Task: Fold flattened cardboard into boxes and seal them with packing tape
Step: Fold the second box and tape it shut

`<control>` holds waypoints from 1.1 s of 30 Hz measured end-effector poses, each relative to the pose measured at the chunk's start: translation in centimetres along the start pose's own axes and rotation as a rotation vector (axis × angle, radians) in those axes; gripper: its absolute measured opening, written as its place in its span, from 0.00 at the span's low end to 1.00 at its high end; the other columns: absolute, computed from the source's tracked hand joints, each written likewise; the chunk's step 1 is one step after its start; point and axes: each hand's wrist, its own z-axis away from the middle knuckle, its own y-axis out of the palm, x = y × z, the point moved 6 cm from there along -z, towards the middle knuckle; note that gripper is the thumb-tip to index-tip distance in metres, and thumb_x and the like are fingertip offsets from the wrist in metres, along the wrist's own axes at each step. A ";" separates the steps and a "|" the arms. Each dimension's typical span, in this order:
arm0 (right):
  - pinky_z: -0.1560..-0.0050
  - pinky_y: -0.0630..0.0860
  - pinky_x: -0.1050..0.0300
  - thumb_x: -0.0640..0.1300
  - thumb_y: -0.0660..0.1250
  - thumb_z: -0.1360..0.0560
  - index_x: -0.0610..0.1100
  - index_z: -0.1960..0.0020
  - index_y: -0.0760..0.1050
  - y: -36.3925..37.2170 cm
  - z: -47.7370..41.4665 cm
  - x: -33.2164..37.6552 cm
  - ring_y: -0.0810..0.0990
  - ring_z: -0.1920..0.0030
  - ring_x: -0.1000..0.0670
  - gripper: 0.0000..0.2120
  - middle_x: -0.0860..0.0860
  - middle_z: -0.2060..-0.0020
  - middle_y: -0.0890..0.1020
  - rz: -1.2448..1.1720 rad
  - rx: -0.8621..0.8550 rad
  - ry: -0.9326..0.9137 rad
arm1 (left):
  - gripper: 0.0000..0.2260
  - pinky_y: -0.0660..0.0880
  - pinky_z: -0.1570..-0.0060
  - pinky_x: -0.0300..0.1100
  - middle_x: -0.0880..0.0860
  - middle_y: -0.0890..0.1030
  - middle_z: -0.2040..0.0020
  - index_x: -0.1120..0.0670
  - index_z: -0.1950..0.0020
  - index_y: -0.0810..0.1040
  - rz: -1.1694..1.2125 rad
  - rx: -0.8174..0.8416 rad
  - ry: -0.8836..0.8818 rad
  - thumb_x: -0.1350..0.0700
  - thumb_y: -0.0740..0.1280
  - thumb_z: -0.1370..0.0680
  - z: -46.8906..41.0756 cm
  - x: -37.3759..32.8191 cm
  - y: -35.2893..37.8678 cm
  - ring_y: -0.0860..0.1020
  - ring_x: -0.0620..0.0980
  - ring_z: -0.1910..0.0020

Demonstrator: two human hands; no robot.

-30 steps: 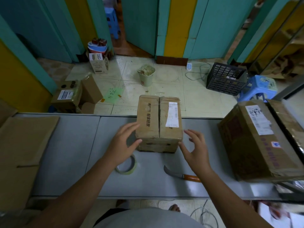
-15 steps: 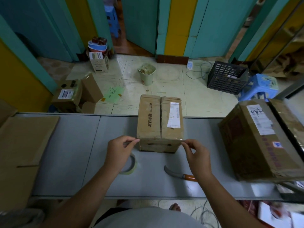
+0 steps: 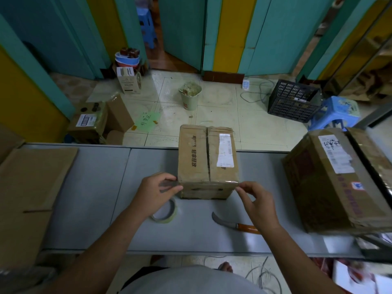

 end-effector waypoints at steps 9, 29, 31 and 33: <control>0.41 0.83 0.52 0.40 0.68 0.19 0.50 0.37 0.79 -1.3 -0.6 -0.2 0.83 0.43 0.57 0.13 0.57 0.44 0.84 0.029 0.006 -0.131 | 0.15 0.80 0.43 0.32 0.42 0.83 0.42 0.49 0.37 0.83 -0.141 0.127 0.083 0.66 0.69 0.18 -0.2 -1.2 -1.2 0.82 0.37 0.41; 0.38 0.82 0.51 0.35 0.79 0.28 0.42 0.41 0.86 -0.9 -2.0 3.1 0.84 0.43 0.51 0.16 0.47 0.42 0.85 0.094 -0.010 -0.348 | 0.15 0.82 0.41 0.39 0.47 0.82 0.46 0.51 0.44 0.87 -0.036 0.041 0.126 0.62 0.83 0.29 -2.0 -2.3 -0.5 0.85 0.46 0.46; 0.38 0.82 0.51 0.35 0.79 0.27 0.42 0.40 0.85 -0.8 -1.8 2.9 0.84 0.43 0.51 0.16 0.48 0.42 0.85 0.073 -0.010 -0.347 | 0.16 0.82 0.41 0.39 0.44 0.82 0.46 0.50 0.45 0.87 0.008 0.045 0.094 0.61 0.83 0.29 -1.8 -1.9 -0.3 0.85 0.46 0.45; 0.38 0.82 0.51 0.37 0.78 0.27 0.43 0.40 0.85 -1.0 -2.0 2.8 0.84 0.42 0.52 0.16 0.49 0.41 0.85 0.069 0.011 -0.343 | 0.16 0.82 0.42 0.39 0.43 0.82 0.46 0.49 0.44 0.86 0.023 0.054 0.086 0.61 0.83 0.29 -1.8 -1.5 -0.4 0.85 0.46 0.45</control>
